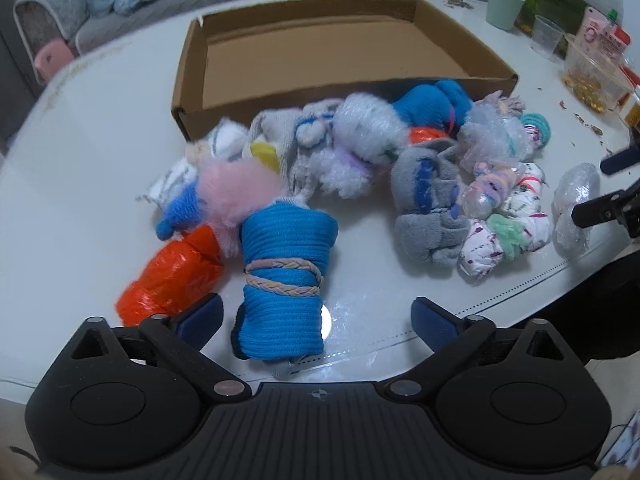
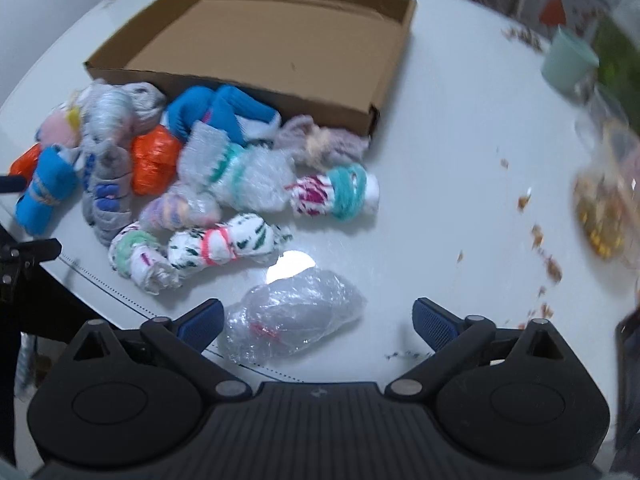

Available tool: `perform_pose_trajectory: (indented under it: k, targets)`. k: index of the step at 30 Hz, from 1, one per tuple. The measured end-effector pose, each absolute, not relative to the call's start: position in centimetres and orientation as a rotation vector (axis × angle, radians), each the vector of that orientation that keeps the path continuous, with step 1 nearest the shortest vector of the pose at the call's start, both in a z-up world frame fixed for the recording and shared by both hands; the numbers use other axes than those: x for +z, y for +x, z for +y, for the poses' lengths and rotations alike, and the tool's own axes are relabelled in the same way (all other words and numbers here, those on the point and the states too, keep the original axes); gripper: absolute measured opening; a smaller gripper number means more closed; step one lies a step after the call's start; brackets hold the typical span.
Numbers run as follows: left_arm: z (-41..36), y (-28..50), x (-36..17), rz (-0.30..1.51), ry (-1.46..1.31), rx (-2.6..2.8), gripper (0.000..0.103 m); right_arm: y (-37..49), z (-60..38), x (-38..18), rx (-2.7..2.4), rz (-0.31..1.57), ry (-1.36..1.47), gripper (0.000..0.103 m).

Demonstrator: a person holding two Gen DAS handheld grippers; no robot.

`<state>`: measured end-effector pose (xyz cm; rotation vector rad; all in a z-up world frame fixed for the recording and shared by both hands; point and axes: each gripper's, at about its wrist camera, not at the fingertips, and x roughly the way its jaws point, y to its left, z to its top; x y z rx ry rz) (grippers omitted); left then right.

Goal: Organize objects
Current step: 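Grasp the blue knit bundle with the left gripper while the right grasps the bubble-wrap bundle, then place both bundles into the cardboard tray and open both grippers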

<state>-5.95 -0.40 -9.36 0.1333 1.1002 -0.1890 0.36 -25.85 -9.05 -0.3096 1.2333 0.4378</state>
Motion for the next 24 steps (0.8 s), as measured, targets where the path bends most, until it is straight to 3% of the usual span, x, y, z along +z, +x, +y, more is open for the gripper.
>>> perform_pose_trajectory:
  k: [5, 8, 10, 11, 12, 18, 24]
  targets:
    - [0.7, -5.4, -9.9, 1.103, 0.036, -0.22, 0.09, 0.4, -25.7, -9.2, 0.45, 1.252, -0.256, 0.083]
    - [0.6, -5.4, -9.7, 1.093, 0.058, -0.217, 0.079, 0.3, -25.7, -9.1, 0.476, 1.26, -0.224, 0.061]
    - [0.4, -5.5, -9.5, 1.084, 0.097, -0.207, 0.064, 0.5, -25.9, -9.3, 0.484, 1.282, -0.2, 0.034]
    - [0.4, -5.5, -9.4, 1.081, 0.104, -0.204, 0.052, 0.5, -26.0, -9.3, 0.484, 1.289, -0.191, 0.034]
    - [0.5, -5.4, -9.3, 1.084, 0.093, -0.21, 0.05, 0.5, -26.0, -9.2, 0.486, 1.288, -0.185, 0.034]
    - [0.6, -5.5, -9.1, 1.096, 0.062, -0.222, 0.048, -0.2, -26.7, -7.9, 0.501, 1.254, -0.157, 0.032]
    - [1.6, -5.7, -5.0, 1.039, 0.036, -0.212, 0.048, 0.4, -28.4, -3.4, 0.538, 1.109, -0.129, 0.032]
